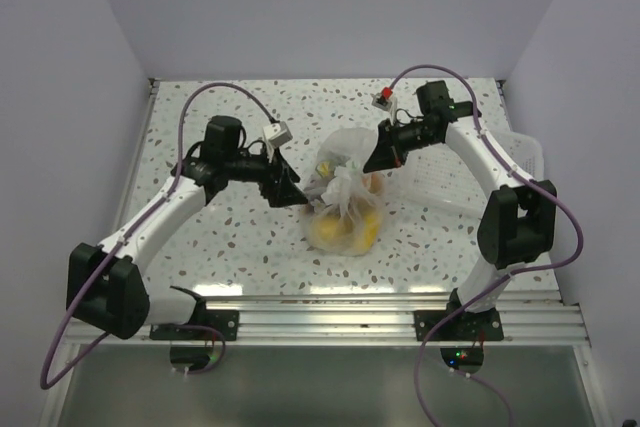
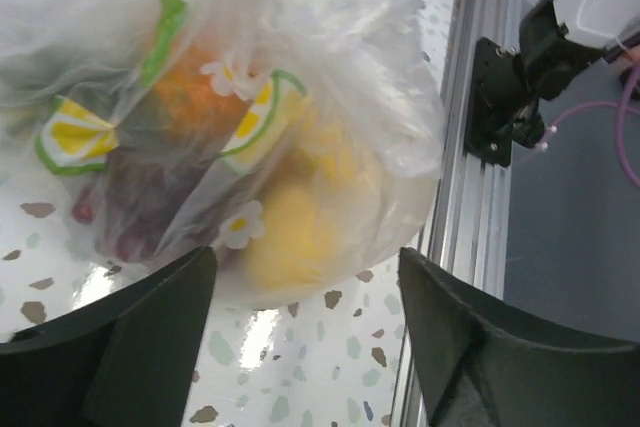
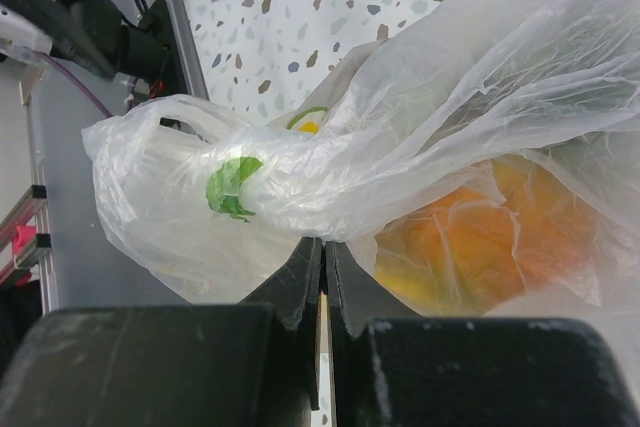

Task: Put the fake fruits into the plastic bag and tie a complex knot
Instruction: Tie the plastic bag at the center of the board.

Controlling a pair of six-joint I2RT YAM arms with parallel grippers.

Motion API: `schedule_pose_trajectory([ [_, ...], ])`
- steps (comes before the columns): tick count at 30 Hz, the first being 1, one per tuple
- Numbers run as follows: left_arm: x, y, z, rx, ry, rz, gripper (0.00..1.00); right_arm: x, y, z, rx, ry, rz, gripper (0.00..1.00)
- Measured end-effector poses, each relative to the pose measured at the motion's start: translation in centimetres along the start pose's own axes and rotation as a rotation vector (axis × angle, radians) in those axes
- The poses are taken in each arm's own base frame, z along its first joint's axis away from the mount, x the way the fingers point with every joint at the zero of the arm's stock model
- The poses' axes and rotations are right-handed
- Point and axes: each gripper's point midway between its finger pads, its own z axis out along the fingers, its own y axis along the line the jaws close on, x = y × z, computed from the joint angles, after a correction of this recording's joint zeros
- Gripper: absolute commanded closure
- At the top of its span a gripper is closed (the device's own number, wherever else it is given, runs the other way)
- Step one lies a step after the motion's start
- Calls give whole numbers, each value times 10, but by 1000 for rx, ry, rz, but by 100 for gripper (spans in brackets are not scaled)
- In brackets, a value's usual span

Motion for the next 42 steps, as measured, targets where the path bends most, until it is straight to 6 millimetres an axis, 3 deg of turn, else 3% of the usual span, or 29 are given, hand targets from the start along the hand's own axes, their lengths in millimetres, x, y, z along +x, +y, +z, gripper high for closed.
schedule_pose_trajectory([
  [6,-7,-60,16,76,13,54,8,1,2,-1,3,11,6,100],
  [9,-15,-63,21,57,-8,44,7,1,3,-1,4,15,6,100],
  [15,-11,-45,43,-49,4,5,10,2,4,-3,10,21,5,100],
  [19,-1,-31,58,-97,37,-36,22,2,4,-3,12,26,0,100],
  [20,1,-27,61,-111,42,-41,29,3,5,-4,11,28,0,100],
  [21,2,-23,63,-124,45,-49,48,3,6,-4,11,32,-1,100],
  [23,2,-15,65,-156,47,-60,69,3,7,-5,11,35,-7,100],
  [24,1,-12,64,-168,43,-60,90,3,7,-6,11,36,-11,100],
  [25,0,-10,63,-178,38,-65,100,3,8,-7,10,37,-14,100],
  [32,-14,35,38,-298,-29,-85,100,-3,16,-19,-6,29,-23,100],
  [38,4,71,15,-410,-15,-93,100,-10,14,-33,7,1,-35,100],
  [42,6,90,-2,-468,-26,-93,100,-16,11,-40,7,-19,-32,100],
])
